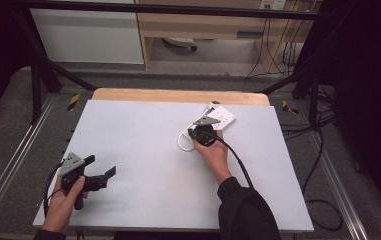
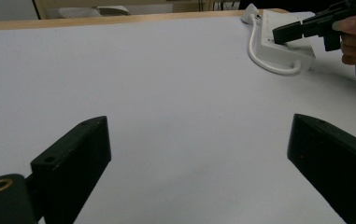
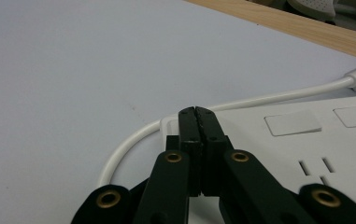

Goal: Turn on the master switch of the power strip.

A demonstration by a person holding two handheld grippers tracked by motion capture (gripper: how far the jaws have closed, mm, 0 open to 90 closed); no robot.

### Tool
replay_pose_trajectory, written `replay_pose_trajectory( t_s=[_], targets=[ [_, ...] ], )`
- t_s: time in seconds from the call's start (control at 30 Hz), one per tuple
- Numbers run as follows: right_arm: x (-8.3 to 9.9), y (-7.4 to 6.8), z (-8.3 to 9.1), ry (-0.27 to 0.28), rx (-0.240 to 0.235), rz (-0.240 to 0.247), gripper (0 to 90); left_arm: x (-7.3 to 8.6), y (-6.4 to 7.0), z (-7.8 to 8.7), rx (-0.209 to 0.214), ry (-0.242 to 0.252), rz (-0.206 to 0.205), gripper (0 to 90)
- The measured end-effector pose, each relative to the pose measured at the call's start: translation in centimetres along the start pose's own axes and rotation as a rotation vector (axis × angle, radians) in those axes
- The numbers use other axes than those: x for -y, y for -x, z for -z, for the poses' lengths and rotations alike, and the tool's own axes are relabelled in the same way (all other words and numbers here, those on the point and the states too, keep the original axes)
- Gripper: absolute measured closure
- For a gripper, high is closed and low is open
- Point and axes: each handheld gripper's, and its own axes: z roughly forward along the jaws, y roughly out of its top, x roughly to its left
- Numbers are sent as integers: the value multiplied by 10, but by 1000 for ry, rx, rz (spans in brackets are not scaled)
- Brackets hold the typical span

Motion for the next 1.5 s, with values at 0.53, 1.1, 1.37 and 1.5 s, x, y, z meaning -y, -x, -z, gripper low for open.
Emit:
replay_pose_trajectory(
  t_s=[0.53,1.1,1.37,1.5],
  targets=[
    [-1,0,1,-1,0,-11,900,0,0,0,1,1,1,62],
    [-2,2,2,4,-3,-27,898,0,-1,0,0,1,2,62],
    [-3,2,3,16,-4,-32,896,0,-1,0,0,3,2,62],
    [-4,1,5,22,-8,-38,896,0,-1,0,0,2,2,62]
  ],
)
